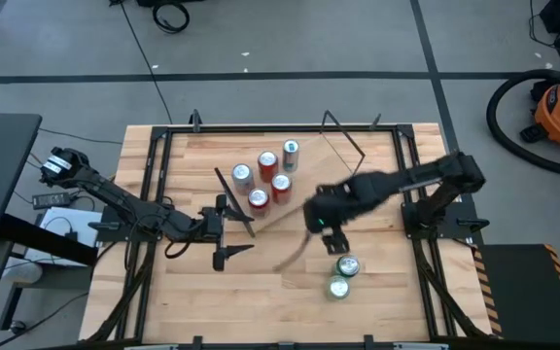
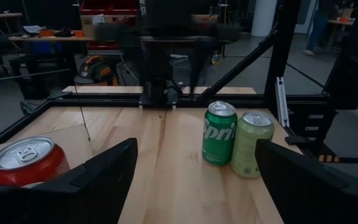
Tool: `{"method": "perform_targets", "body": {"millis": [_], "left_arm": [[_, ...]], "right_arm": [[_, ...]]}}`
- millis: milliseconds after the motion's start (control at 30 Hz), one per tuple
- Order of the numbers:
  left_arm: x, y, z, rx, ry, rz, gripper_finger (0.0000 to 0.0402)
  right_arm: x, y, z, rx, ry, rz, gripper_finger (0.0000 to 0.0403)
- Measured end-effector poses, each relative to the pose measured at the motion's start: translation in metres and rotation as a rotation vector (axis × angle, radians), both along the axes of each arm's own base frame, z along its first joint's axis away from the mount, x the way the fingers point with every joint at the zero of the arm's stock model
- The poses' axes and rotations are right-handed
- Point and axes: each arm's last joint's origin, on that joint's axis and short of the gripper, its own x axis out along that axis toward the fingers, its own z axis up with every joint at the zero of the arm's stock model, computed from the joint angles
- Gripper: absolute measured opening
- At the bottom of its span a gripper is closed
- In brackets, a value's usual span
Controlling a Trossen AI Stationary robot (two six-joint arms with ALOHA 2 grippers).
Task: Place canned beverage on shelf
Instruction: Put the green soda can on the shelf
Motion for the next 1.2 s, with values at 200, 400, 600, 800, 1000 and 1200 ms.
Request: {"method": "perform_targets", "body": {"millis": [200, 400, 600, 800, 1000, 1200], "left_arm": [[0.0, 0.0, 0.0, -0.006, 0.0, 0.001, 0.0336], [0.0, 0.0, 0.0, -0.006, -0.001, 0.001, 0.0336], [0.0, 0.0, 0.0, -0.005, -0.001, 0.001, 0.0336], [0.0, 0.0, 0.0, -0.001, 0.0, 0.0, 0.0336], [0.0, 0.0, 0.0, -0.001, 0.001, 0.0, 0.0336], [0.0, 0.0, 0.0, -0.002, 0.001, 0.0, 0.0336]], "right_arm": [[-0.028, 0.043, -0.015, 0.016, 0.016, 0.036, 0.0309], [-0.045, 0.067, -0.03, -0.038, 0.042, 0.066, 0.0321], [-0.05, 0.077, -0.033, -0.037, 0.047, 0.079, 0.0353], [-0.055, 0.083, -0.037, -0.023, 0.065, 0.081, 0.0382], [-0.063, 0.088, -0.057, -0.042, 0.12, 0.168, 0.0383], [-0.065, 0.09, -0.075, -0.056, 0.111, 0.252, 0.0369]]}}
